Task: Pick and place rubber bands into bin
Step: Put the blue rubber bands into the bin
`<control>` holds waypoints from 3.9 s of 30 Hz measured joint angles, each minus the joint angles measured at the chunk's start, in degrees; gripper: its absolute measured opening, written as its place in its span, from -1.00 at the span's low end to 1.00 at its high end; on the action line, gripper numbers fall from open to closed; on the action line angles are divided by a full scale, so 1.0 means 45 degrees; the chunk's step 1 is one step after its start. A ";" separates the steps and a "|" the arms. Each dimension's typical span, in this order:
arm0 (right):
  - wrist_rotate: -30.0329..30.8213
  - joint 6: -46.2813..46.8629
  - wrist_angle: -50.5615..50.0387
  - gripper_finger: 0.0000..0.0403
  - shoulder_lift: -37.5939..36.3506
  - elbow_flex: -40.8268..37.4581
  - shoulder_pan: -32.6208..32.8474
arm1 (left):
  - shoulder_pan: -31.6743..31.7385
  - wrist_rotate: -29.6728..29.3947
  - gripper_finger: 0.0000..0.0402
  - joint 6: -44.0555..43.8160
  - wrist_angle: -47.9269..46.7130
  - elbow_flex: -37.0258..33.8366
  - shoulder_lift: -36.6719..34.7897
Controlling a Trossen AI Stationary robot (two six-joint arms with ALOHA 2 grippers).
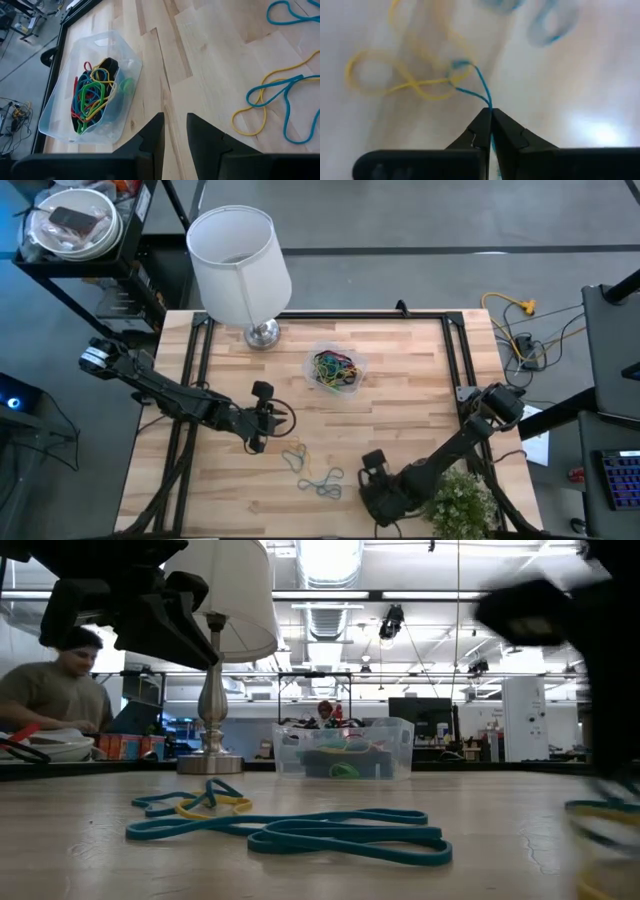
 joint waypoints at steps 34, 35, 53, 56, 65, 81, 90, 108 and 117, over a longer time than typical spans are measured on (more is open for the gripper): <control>0.7791 -0.6064 -0.2669 -0.96 -0.0087 0.3420 -0.4580 | 0.0000 0.0002 -0.67 0.0000 -0.0010 -0.0024 0.0000; 0.7790 -0.6120 -0.2668 -0.96 -0.0087 0.3420 -0.4837 | 0.0000 0.0002 -0.67 0.0000 -0.0015 -0.0024 0.0000; 0.6004 -0.6378 -0.2217 -0.96 -0.0117 0.3425 -0.8550 | 0.0000 -0.0001 -0.67 0.0000 -0.0019 -0.0141 0.0000; 0.5491 -0.6387 -0.1973 -0.96 -0.0117 0.3425 -0.8961 | 0.0000 -0.0002 -0.67 0.0000 -0.0019 -0.0141 0.0000; 0.3893 -0.6332 -0.1364 -0.96 -0.0117 0.3415 -0.9960 | 0.0000 -0.0002 -0.67 0.0001 -0.0015 -0.0141 0.0000; 0.1295 -0.5587 -0.1022 -0.58 -0.0117 0.3405 -1.0616 | 0.0000 -0.0001 -0.67 0.0003 -0.0015 -0.0141 0.0000; 0.1084 -0.5606 -0.2185 -0.50 -0.0810 0.3391 -0.9468 | 0.0000 0.2917 -0.67 -0.0026 -0.0015 -0.0160 0.0002; -0.0574 -0.3486 -0.1833 -0.72 -0.1767 0.3173 -0.4180 | 0.0011 0.5466 -0.67 0.0457 0.1755 0.0179 0.3233; 0.1377 -0.2866 -0.1369 -0.74 -0.1758 0.2954 -0.1930 | 0.0024 0.5719 -0.67 0.1083 0.2526 0.1015 0.4890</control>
